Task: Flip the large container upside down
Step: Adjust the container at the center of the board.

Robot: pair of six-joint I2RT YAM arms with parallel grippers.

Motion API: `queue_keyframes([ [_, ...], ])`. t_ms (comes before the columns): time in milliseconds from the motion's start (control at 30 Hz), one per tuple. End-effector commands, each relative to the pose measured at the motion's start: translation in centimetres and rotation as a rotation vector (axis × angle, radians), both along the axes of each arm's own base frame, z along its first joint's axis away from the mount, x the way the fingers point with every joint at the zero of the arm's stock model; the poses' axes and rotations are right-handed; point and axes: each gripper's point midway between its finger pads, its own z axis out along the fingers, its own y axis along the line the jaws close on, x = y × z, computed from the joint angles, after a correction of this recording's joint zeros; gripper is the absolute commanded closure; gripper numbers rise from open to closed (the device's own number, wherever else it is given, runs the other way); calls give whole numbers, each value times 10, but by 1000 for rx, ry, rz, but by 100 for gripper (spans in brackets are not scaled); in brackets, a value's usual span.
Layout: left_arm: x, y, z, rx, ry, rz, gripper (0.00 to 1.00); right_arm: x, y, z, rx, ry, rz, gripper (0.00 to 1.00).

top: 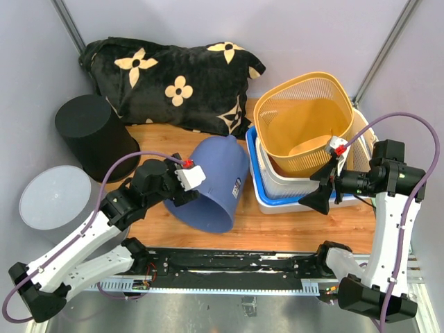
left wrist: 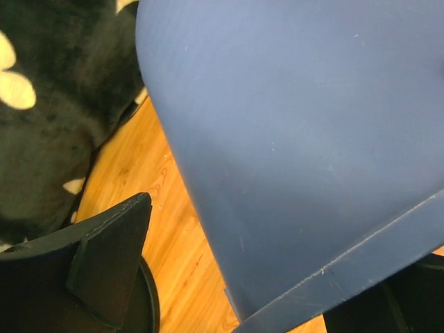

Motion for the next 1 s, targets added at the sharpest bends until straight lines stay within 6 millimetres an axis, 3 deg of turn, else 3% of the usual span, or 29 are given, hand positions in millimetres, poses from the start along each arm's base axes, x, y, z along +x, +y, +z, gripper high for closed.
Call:
queue_keyframes([
  [0,20,5,16,-145,-104,160,13,1,-2,-1,7,5,-26,0],
  [67,22,9,3,-113,-95,181,48,1,-2,-1,5,5,-29,0],
  [133,24,12,-6,-87,-88,198,95,2,-2,0,4,5,-33,0],
  [167,24,13,-7,-81,-88,202,99,2,-3,0,3,5,-33,0],
  [300,20,8,0,-80,-67,162,100,2,-3,1,1,2,-35,1],
  [467,0,-15,9,-99,64,26,100,2,-4,-2,-6,7,-38,1],
  [667,-39,-46,16,-71,338,-184,100,-2,-3,0,-12,1,-29,1],
  [767,-72,-64,29,-101,503,-343,100,-6,-1,1,-11,1,-15,1],
  [967,-104,-73,59,-124,628,-494,100,-10,-1,5,-25,-4,-11,1],
])
